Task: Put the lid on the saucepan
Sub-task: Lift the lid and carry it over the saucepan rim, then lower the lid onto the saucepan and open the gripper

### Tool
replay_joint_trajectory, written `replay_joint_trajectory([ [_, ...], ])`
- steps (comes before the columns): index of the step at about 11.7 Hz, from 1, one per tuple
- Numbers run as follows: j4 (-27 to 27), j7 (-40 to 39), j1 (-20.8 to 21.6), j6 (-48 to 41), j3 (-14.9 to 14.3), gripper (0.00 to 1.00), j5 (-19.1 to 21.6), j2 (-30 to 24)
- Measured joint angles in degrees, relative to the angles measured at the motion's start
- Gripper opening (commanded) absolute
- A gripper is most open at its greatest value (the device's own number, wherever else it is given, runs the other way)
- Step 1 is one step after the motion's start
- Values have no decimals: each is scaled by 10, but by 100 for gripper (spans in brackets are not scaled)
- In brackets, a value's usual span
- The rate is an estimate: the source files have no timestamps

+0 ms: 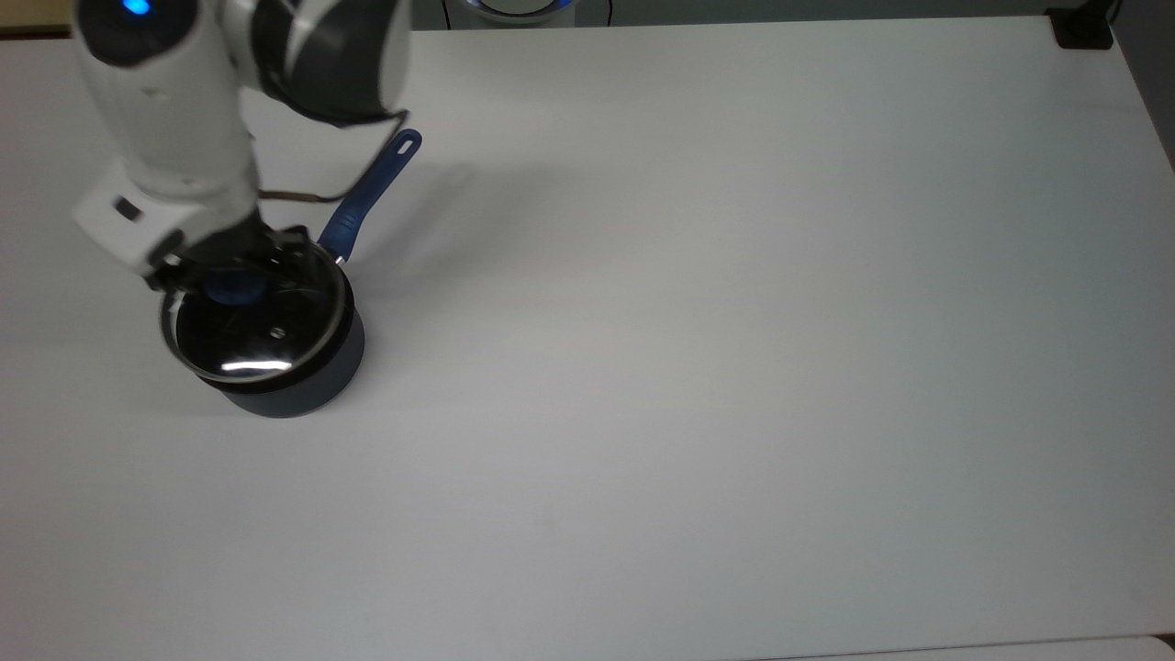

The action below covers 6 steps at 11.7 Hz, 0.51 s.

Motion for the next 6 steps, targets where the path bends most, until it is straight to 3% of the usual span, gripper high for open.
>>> replay_joint_trajectory([
  [6,16,7,12,0,0,57,-6,22],
])
